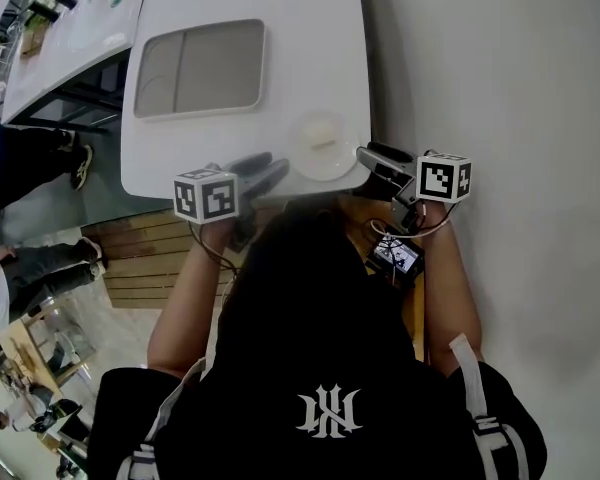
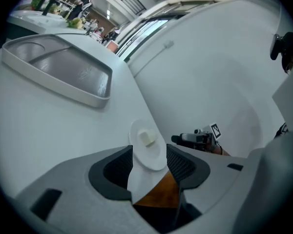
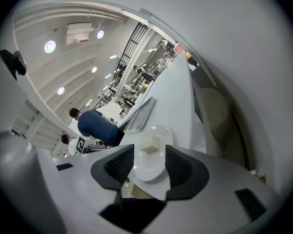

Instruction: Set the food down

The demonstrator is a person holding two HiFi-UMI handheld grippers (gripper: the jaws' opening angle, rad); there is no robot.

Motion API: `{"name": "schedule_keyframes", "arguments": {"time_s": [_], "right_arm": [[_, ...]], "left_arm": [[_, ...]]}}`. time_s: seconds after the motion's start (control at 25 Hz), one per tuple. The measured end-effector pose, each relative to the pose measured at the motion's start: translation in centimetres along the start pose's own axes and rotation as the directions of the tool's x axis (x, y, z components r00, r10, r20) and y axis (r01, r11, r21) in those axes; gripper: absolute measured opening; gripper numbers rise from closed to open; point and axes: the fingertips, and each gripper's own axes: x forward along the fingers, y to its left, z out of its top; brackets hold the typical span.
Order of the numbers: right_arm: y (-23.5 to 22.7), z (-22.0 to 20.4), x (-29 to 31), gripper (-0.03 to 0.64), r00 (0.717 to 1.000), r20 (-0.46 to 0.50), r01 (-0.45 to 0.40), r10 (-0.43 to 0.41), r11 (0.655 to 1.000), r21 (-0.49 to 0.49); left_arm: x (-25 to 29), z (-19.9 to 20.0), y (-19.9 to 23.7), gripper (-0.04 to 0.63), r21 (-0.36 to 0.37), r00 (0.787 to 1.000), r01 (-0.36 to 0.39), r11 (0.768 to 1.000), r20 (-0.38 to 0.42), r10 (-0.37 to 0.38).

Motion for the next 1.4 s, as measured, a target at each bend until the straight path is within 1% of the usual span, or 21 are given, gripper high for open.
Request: {"name": "schedule_keyframes", "arguments": {"time_s": [0.12, 0.24, 0.44, 0.68, 0.8, 0.88, 0.92, 1.16, 1.24, 1.32, 1.4], "right_arm": [[-0.5, 0.2, 0.3, 0.170, 0.999, -0.008, 0.033, -0.033, 0.999, 0.015], [-0.7, -0.1, 0.6, 0.170, 0.999, -0.034, 0.043, -0.041, 0.998, 0.044], [-1.9, -0.4, 0.6, 0.170, 0.995, -0.062, 0.084, -0.080, 0.993, 0.080], [-2.6, -0.9, 1.2, 0.169, 0.993, -0.089, 0.082, -0.072, 0.990, 0.117], [-2.0, -0.8, 1.7, 0.142, 0.992, -0.112, 0.075, -0.060, 0.988, 0.133], [-1.9, -0.6, 1.8, 0.114, 0.990, -0.123, 0.083, -0.067, 0.988, 0.130], [-1.8, -0.6, 2.0, 0.112, 0.989, -0.128, 0.086, -0.069, 0.988, 0.130], [-2.3, -1.3, 2.1, 0.110, 0.990, -0.127, 0.090, -0.068, 0.981, 0.173], [-2.6, -1.5, 2.2, 0.085, 0.987, -0.132, 0.110, -0.087, 0.978, 0.177], [-2.9, -1.5, 2.2, 0.036, 0.983, -0.141, 0.143, -0.119, 0.974, 0.174], [-2.9, -1.4, 2.1, 0.028, 0.982, -0.140, 0.154, -0.129, 0.971, 0.183]], "left_arm": [[0.9, -0.3, 0.4, 0.187, 0.033, 0.997, -0.018, 0.999, -0.074, 0.021], [1.7, -0.1, 0.9, 0.179, 0.063, 0.994, -0.042, 0.997, -0.100, 0.048], [2.7, -0.3, 1.3, 0.173, 0.045, 0.987, -0.039, 0.998, -0.154, 0.045], [3.5, -0.3, 1.8, 0.173, 0.035, 0.980, -0.042, 0.999, -0.194, 0.048], [3.6, 0.0, 1.5, 0.173, 0.038, 0.974, -0.037, 0.999, -0.220, 0.044], [3.6, -0.1, 1.3, 0.169, 0.038, 0.969, -0.037, 0.999, -0.242, 0.045], [3.6, -0.2, 1.3, 0.166, 0.033, 0.967, -0.038, 0.999, -0.252, 0.045], [4.0, -1.2, 2.0, 0.090, 0.012, 0.965, -0.059, 0.998, -0.256, 0.061], [3.9, -1.4, 2.2, 0.074, 0.015, 0.963, -0.068, 0.998, -0.259, 0.069], [3.5, -1.3, 2.2, 0.064, 0.011, 0.963, -0.072, 0.997, -0.260, 0.072], [3.4, -1.3, 2.1, 0.057, 0.004, 0.963, -0.073, 0.997, -0.258, 0.072]]}}
